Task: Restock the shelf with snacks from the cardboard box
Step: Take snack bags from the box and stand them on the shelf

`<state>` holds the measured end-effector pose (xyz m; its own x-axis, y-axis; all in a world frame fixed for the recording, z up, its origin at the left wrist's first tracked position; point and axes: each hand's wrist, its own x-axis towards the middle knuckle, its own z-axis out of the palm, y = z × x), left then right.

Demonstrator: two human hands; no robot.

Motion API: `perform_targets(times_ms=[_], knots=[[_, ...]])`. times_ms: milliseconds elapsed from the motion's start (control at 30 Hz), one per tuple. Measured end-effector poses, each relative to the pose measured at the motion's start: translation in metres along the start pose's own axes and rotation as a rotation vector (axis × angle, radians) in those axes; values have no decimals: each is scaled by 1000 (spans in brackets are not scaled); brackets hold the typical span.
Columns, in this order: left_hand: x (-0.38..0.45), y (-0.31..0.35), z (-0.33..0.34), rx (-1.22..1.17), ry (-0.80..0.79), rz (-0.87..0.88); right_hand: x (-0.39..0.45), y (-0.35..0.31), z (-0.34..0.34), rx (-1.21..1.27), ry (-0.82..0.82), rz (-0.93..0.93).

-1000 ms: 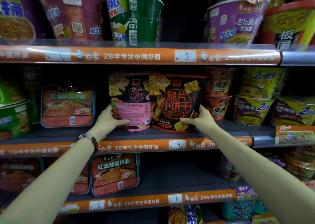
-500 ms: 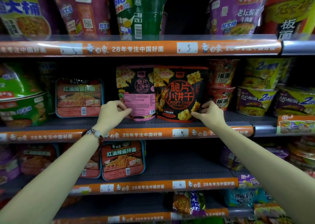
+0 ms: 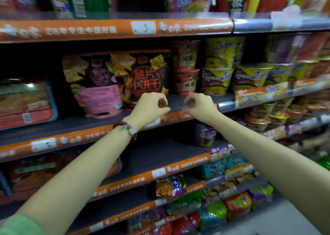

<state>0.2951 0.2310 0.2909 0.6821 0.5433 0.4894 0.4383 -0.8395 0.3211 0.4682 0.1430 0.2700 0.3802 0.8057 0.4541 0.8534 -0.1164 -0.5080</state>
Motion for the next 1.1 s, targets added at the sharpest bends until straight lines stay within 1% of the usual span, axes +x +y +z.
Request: perform_targets(times_ms=[133, 333, 533, 667, 900, 1100], knots=[[24, 56, 55, -82, -140, 139, -32, 43, -26, -37, 44, 125], [48, 144, 139, -132, -332, 300, -85, 138, -81, -154, 18, 360], [66, 221, 227, -140, -470, 354, -146, 238, -131, -185, 27, 599], [64, 266, 287, -170, -579, 415, -195, 289, -151, -209, 39, 775], [47, 322, 391, -226, -829, 532, -291, 363, -156, -170, 77, 1123], [10, 335, 490, -240, -1022, 584, -375, 403, -119, -127, 155, 1395]])
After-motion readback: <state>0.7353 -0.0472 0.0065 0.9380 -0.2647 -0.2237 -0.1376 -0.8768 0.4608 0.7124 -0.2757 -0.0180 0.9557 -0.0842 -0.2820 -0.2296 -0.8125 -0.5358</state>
